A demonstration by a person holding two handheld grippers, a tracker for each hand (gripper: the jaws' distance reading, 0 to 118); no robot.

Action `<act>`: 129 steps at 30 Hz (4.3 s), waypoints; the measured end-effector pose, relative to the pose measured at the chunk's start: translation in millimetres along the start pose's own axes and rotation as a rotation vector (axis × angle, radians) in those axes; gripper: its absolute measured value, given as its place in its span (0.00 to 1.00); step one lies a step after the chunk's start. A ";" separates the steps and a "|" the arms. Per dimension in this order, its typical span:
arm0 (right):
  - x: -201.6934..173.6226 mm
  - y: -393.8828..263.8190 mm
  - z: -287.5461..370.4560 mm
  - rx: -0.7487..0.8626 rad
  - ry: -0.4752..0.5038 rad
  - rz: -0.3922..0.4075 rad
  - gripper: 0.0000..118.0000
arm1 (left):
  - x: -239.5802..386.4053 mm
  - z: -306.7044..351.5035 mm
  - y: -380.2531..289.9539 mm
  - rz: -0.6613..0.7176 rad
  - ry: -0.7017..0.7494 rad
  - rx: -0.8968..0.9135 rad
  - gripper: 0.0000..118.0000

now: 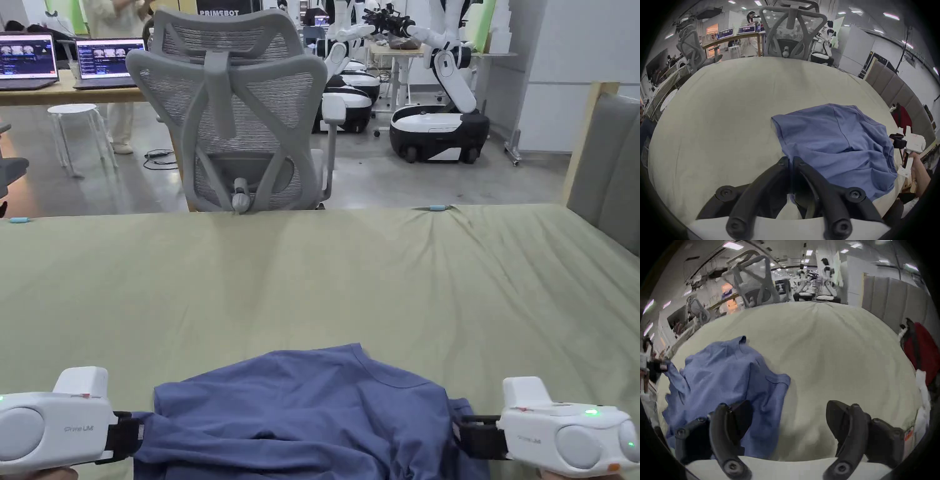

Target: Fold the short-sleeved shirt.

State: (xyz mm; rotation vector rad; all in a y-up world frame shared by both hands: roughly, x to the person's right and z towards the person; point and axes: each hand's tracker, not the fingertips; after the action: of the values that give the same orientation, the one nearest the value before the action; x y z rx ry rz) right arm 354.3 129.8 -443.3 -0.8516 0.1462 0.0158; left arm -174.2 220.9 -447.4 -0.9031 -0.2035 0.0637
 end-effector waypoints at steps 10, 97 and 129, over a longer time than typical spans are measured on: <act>-36.4 2.2 21.0 -0.099 0.071 0.106 0.01 | 9.4 -3.8 -5.4 -0.129 0.110 0.032 0.03; -194.9 -20.4 222.8 0.465 -0.049 0.064 0.00 | 17.9 162.2 -63.4 -0.099 0.018 0.318 0.00; -124.9 51.6 114.8 0.272 -0.145 -0.025 0.00 | -81.6 90.1 -100.9 -0.051 -0.036 0.055 0.03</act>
State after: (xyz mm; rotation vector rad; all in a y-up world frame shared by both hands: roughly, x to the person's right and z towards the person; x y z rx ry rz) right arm 241.0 255.6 -390.5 -0.5785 0.0009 0.0334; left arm -275.4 216.6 -326.2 -0.8422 -0.2575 0.0383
